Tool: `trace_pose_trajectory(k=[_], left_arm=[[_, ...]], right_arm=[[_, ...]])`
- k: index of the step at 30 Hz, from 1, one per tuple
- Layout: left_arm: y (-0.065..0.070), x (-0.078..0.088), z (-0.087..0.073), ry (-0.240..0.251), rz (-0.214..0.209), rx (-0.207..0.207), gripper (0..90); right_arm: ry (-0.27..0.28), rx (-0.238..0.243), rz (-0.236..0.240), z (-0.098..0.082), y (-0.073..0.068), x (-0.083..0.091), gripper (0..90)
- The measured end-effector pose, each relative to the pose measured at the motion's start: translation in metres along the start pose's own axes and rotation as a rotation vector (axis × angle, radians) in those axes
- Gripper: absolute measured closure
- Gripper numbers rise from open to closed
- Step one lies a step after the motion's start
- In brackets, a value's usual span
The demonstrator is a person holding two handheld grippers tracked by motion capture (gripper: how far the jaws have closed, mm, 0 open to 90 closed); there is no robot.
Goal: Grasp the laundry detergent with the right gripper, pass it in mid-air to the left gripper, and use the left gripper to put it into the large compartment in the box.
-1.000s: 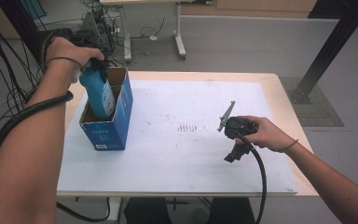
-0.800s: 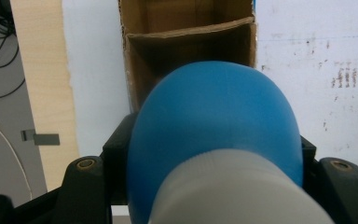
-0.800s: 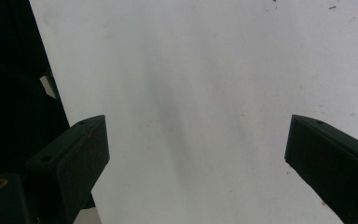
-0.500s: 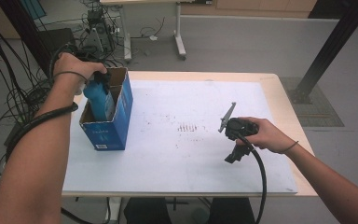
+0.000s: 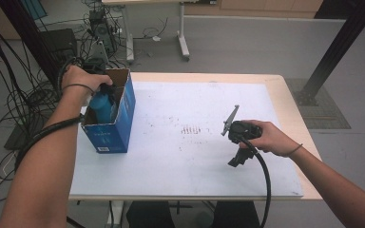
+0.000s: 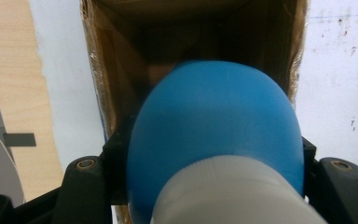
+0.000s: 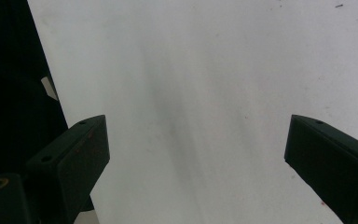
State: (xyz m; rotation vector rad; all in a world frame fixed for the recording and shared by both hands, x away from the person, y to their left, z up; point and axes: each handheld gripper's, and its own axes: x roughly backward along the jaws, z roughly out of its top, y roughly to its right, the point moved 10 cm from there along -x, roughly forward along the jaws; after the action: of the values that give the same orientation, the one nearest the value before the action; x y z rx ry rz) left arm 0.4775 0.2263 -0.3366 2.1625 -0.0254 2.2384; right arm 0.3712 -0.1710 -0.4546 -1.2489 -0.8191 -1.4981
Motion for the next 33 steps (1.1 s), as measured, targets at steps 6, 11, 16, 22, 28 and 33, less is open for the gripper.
trace_pose_trajectory(k=[6, 11, 16, 22, 28, 33], left_arm=[[-0.002, -0.009, -0.003, -0.017, 0.006, 0.002, 39.0], [-0.002, -0.017, -0.005, -0.028, 0.003, 0.002, 39.0], [-0.002, -0.024, -0.007, -0.044, 0.013, -0.002, 39.0], [-0.002, -0.033, -0.010, -0.057, 0.003, -0.001, 38.9], [-0.003, -0.041, -0.012, -0.069, 0.006, 0.002, 38.9], [-0.003, -0.040, -0.012, -0.065, 0.007, 0.001, 38.9]], right_arm=[[0.003, 0.004, -0.002, 0.000, 0.001, 0.000, 6.2], [0.003, 0.003, 0.000, 0.001, 0.000, 0.000, 6.2], [0.003, 0.004, -0.001, 0.001, 0.000, 0.000, 6.3], [0.001, 0.002, 0.003, 0.000, 0.000, -0.001, 6.3], [0.000, 0.002, 0.001, 0.000, 0.000, -0.001, 6.3], [-0.001, -0.002, -0.001, 0.000, 0.001, -0.001, 6.3]])
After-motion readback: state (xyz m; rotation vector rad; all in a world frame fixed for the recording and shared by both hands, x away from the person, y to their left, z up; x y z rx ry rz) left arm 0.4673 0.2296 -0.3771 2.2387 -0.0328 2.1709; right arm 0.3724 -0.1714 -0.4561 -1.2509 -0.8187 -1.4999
